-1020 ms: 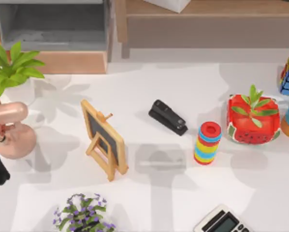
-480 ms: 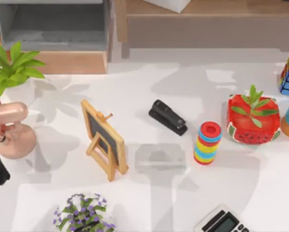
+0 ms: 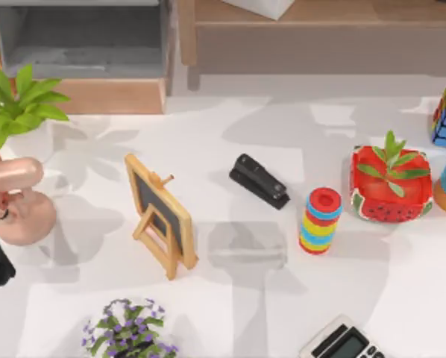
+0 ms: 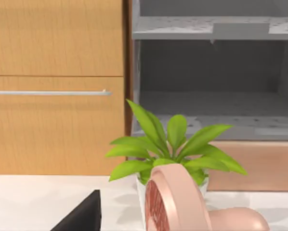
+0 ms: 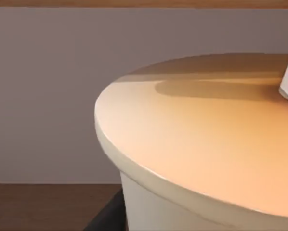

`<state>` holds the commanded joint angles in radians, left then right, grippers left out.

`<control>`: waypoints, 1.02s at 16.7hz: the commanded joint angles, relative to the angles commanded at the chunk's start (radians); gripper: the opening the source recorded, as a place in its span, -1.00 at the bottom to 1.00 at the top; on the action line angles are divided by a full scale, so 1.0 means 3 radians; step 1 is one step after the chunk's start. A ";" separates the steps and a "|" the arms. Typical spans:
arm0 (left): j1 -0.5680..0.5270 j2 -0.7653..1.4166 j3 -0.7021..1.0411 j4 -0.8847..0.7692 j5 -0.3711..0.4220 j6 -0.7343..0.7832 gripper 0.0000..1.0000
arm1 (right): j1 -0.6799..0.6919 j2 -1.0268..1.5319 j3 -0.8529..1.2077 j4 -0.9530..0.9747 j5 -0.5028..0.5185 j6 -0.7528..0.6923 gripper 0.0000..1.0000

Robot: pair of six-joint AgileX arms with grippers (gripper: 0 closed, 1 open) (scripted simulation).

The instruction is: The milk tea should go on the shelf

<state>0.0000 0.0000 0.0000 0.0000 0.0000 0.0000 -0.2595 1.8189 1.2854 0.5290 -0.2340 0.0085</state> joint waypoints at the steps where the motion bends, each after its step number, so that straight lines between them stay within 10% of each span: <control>1: 0.0000 0.0000 0.0000 0.0000 0.0000 0.0000 1.00 | 0.0000 0.0001 -0.0038 0.0038 0.0023 -0.0018 -1.00; 9: 0.0000 0.0000 0.0000 0.0000 0.0000 0.0000 1.00 | -0.0124 0.0124 -0.0380 0.0758 0.0443 -0.0375 -1.00; 17: 0.0000 0.0000 0.0000 0.0000 0.0000 0.0000 1.00 | 0.0066 0.0541 0.0322 0.0261 0.0105 -0.0038 -1.00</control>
<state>0.0000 0.0000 0.0000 0.0000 0.0000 0.0000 -0.2397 1.9813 1.3821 0.6073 -0.2024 -0.0029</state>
